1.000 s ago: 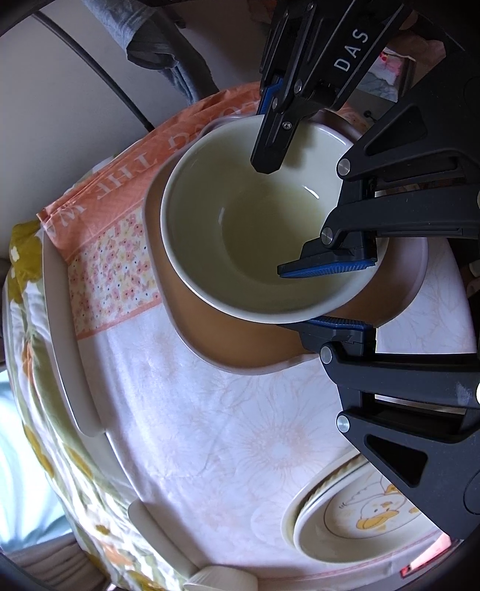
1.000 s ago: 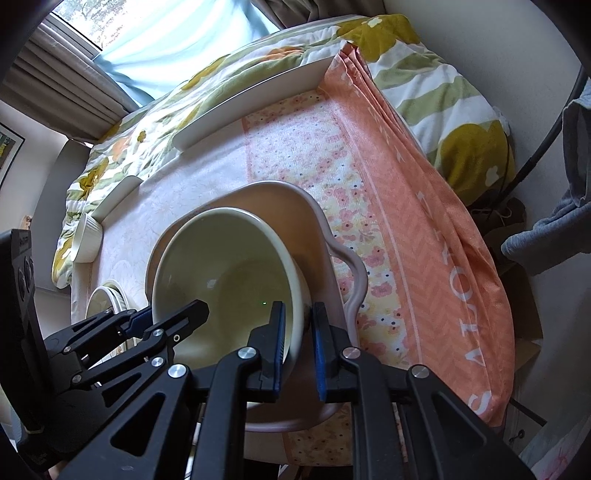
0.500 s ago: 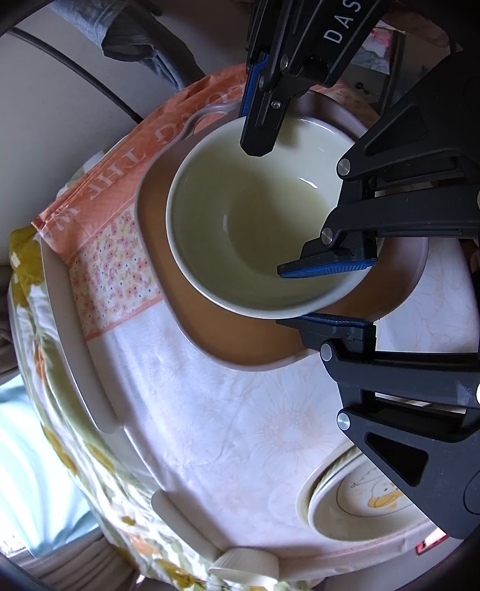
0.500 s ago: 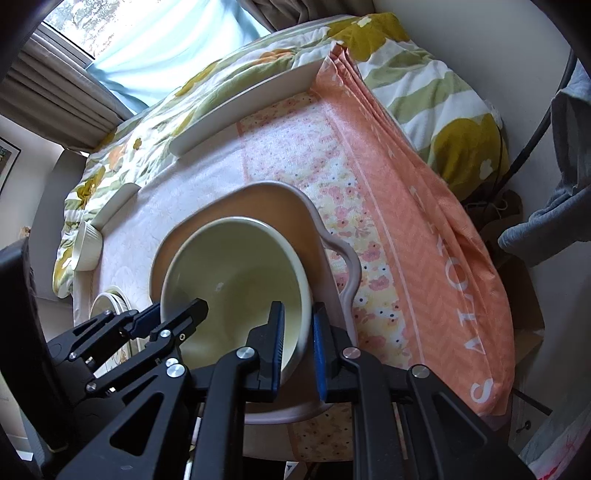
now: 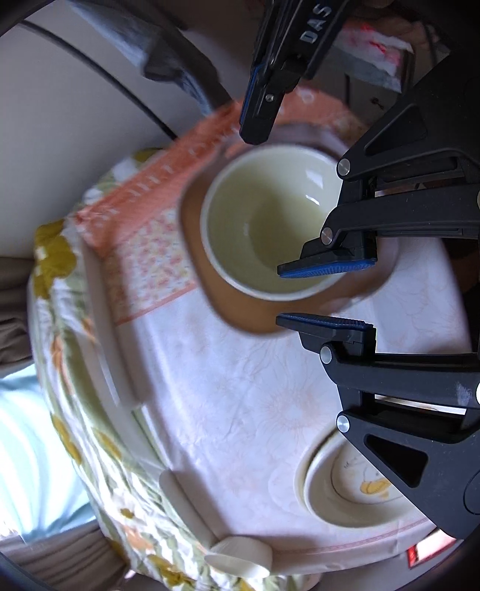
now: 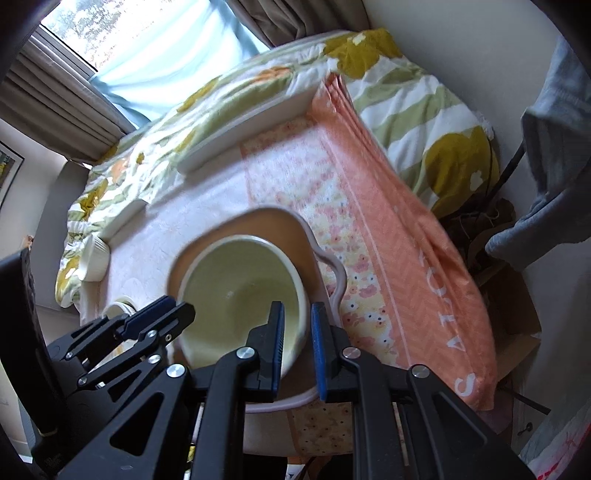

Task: Organize plates and bowls
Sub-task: 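Lower the cream bowl into the pink dish and open both grippers, then move both grippers to the small white bowl and close on its rim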

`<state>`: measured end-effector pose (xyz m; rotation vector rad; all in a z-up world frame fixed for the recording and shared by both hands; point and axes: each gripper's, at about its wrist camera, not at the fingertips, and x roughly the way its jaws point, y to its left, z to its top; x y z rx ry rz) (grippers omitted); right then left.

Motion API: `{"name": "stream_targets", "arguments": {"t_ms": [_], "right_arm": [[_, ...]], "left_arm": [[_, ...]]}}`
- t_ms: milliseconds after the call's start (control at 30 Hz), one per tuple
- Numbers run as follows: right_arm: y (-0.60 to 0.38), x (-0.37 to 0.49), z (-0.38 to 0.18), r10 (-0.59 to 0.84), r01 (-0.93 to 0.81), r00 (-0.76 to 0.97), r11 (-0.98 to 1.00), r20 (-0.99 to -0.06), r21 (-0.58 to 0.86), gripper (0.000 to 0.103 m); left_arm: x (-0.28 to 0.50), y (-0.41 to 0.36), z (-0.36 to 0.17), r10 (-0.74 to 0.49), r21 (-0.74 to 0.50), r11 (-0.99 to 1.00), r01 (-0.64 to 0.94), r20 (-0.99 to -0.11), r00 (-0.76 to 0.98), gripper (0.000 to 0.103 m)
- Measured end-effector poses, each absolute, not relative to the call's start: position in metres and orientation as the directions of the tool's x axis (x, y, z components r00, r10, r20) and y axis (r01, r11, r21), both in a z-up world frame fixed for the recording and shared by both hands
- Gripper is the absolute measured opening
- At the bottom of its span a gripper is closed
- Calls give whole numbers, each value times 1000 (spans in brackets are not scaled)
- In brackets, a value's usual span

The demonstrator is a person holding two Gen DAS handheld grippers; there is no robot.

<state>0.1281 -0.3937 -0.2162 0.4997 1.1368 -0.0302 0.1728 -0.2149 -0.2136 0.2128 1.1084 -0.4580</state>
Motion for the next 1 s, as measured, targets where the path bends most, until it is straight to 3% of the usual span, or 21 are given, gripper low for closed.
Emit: {"name": "stream_targets", "arguments": {"t_ms": [100, 133, 200, 233, 267, 300, 367, 433, 467, 700, 833, 1000], "right_arm": [[-388, 130, -192, 255, 219, 460, 896, -850, 387, 13], [-384, 131, -183, 263, 195, 472, 900, -841, 391, 13], [-375, 134, -162, 282, 140, 499, 907, -819, 398, 13], [-371, 135, -153, 289, 115, 513, 910, -808, 398, 13], [-364, 137, -140, 298, 79, 530, 915, -794, 395, 14], [-358, 139, -131, 304, 51, 539, 919, -786, 390, 17], [-343, 144, -113, 322, -14, 557, 925, -766, 379, 38], [-324, 151, -96, 343, -87, 578, 928, -740, 362, 96], [-315, 154, -89, 354, -120, 587, 928, -728, 354, 102], [-225, 182, -52, 484, -427, 630, 869, -607, 249, 102], [-166, 214, -46, 513, -539, 550, 821, -659, 190, 102], [-101, 271, -73, 492, -554, 460, 809, -739, 194, 102]], "left_arm": [[169, -188, -180, -290, -108, 907, 407, -861, 417, 19], [168, -179, -170, -299, -121, 912, 392, -850, 434, 28], [165, -155, -146, -308, -144, 927, 346, -821, 481, 70], [162, -142, -135, -301, -148, 937, 317, -805, 512, 97], [158, -128, -122, -293, -153, 946, 284, -778, 555, 102], [153, -115, -110, -289, -161, 952, 259, -751, 594, 102], [148, -94, -95, -273, -169, 960, 222, -736, 620, 103], [146, -72, -84, -239, -172, 971, 166, -729, 641, 103], [144, -58, -79, -226, -181, 974, 137, -723, 653, 103], [142, 34, -74, -91, -191, 979, -73, -728, 680, 103], [154, 92, -85, -68, -240, 956, -165, -736, 674, 103], [183, 157, -114, -139, -384, 892, -239, -735, 663, 102]]}}
